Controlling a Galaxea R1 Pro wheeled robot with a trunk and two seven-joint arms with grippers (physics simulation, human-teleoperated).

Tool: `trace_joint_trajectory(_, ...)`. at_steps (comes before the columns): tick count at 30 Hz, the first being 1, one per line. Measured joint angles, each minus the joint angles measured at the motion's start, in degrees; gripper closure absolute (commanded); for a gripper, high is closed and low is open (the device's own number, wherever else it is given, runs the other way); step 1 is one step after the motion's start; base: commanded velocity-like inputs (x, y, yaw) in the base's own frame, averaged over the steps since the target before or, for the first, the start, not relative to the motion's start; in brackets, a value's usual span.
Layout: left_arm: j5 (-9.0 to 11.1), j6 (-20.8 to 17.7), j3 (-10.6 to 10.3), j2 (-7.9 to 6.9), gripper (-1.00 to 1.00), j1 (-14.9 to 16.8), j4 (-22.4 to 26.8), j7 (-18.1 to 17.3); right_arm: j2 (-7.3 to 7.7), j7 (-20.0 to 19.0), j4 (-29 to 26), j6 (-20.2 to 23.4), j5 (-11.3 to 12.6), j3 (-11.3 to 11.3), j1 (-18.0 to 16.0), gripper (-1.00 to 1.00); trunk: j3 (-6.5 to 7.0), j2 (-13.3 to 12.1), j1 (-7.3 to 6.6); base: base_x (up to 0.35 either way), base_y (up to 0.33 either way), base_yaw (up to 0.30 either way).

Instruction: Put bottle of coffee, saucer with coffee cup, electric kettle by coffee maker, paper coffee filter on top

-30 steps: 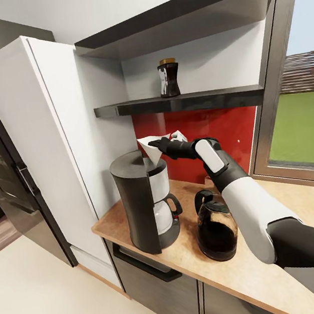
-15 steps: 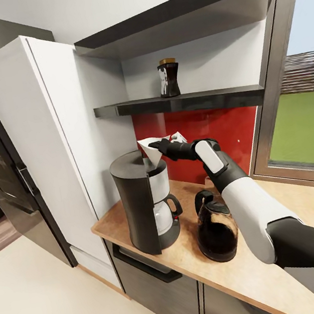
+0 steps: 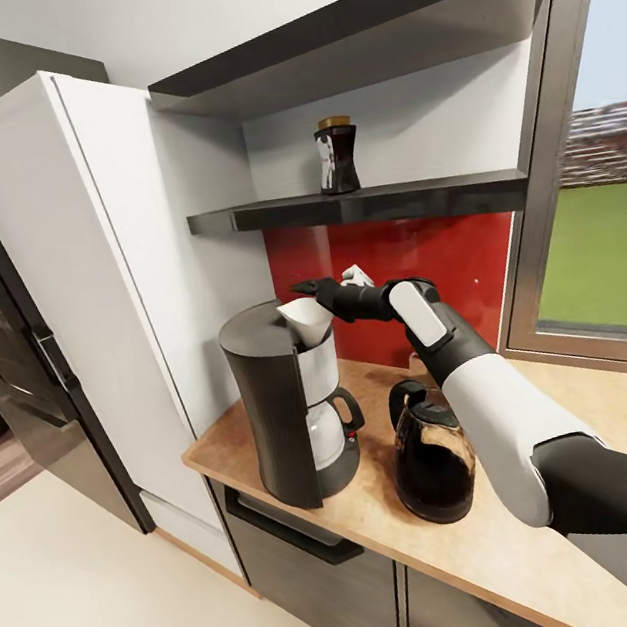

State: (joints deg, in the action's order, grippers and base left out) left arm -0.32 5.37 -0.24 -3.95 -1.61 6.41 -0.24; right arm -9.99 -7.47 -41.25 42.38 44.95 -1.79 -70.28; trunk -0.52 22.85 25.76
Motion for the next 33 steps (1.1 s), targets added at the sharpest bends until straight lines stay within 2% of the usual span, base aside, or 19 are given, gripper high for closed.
trace_joint_trajectory(12, 0.0, 0.1, 0.0, 0.0, -1.0, 0.0, 0.0, 0.0, 0.0, 0.0, -0.6, 0.0, 0.1, -0.2, 0.0, -1.0, 0.0, 0.0, 0.0, 0.0, 0.0, 0.0)
trace_joint_trajectory(14, 0.0, 0.1, 0.0, 0.0, -1.0, 0.0, 0.0, 0.0, 0.0, 0.0, -1.9, 0.0, 0.2, -0.2, 0.0, -1.0, 0.0, 0.0, 0.0, 0.0, 0.0, 0.0)
trace_joint_trajectory(18, 0.0, 0.1, 0.0, 0.0, -1.0, 0.0, 0.0, 0.0, 0.01, 0.6, -7.8, 0.1, 0.1, -0.4, 0.0, -1.0, 0.0, 0.0, 0.0, 0.0, 0.0, 0.0)
trace_joint_trajectory(25, 0.0, 0.1, 0.0, 0.0, -1.0, 0.0, 0.0, 0.0, 0.01, 0.6, -9.0, 0.1, -0.1, -0.6, 0.0, -1.0, 0.0, 0.0, 0.0, 0.0, 0.0, 0.0)
trace_joint_trajectory(33, 0.0, 0.1, 0.0, 0.08, -1.0, 0.0, 0.0, 0.0, 0.01, 0.6, -8.9, 0.1, -2.7, -0.6, 0.0, -1.0, 0.0, 0.0, 0.0, 0.0, 0.0, 0.0)
